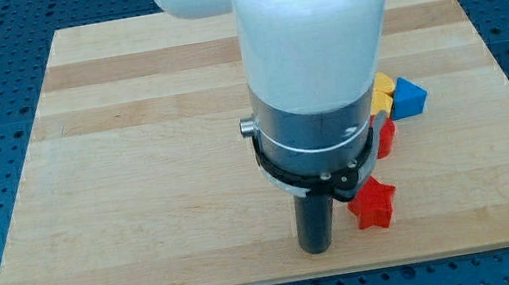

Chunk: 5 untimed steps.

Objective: Push the red star parallel to the red circle

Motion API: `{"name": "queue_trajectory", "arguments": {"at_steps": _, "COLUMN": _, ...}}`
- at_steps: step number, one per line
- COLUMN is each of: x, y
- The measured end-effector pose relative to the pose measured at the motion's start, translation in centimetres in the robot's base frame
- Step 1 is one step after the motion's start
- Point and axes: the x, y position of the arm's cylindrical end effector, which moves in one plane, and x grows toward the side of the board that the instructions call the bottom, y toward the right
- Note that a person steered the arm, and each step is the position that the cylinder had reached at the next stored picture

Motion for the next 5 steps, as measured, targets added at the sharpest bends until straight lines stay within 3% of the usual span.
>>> {"name": "queue_trajectory", "arguments": {"at_steps": 5, "x": -1.7, "y": 8.5}}
